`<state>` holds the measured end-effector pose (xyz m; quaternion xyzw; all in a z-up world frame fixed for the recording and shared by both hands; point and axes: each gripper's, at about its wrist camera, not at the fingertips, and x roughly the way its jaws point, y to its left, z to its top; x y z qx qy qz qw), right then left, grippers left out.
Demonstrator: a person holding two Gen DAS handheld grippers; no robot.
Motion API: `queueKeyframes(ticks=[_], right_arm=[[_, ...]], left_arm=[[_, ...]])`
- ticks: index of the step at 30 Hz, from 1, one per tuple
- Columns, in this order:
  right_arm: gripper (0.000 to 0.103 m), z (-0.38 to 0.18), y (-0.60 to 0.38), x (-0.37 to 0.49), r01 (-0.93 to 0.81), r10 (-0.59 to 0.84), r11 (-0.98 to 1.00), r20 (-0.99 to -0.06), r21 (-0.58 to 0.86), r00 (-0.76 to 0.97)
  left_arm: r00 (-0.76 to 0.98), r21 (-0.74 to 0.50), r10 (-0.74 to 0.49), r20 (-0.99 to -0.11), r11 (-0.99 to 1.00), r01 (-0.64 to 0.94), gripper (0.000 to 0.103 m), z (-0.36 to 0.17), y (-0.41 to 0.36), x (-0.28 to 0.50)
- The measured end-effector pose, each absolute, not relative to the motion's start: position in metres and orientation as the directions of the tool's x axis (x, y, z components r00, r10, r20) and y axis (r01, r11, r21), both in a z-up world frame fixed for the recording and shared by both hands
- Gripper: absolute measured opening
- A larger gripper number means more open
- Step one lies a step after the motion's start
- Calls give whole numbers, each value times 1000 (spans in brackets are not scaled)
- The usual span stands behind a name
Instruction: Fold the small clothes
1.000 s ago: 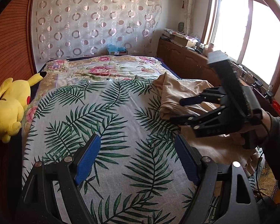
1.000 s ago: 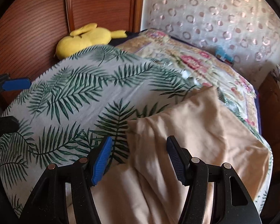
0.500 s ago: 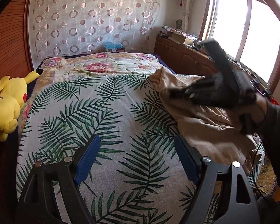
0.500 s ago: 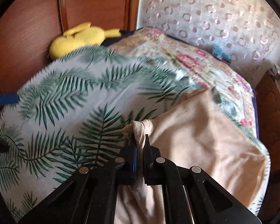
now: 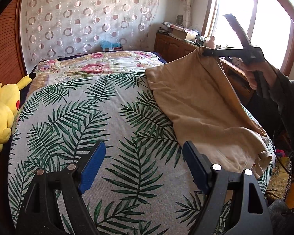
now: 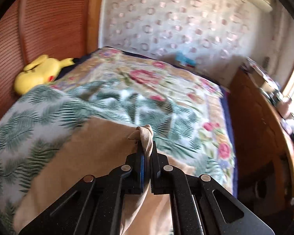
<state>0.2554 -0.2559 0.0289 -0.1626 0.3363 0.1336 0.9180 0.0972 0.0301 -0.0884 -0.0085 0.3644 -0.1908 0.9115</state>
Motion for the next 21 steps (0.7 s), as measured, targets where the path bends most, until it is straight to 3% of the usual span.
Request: queueKeyframes(ticks=[9,10,13,21], right_arm=[[4,-10,-250,303,-153,-68,956,-702,-248,709],[10,-13,-247,302,-145,-84,955,-704,-259,705],[39,-10,-237,302,-144,-91,953,-704,-267,704],[39,3,-250,230,-258,49,944,-686,-205,726]], left_arm=[[640,-154,-365,-676,919,362,82,-93,20,99],[638,-153,-366,-677,918,365,82,-93,18,99],[632,-151,-370,-681,915,373,82,-93,12,99],[608,-146,-391,-691,899,413,82,-97,-11,97]])
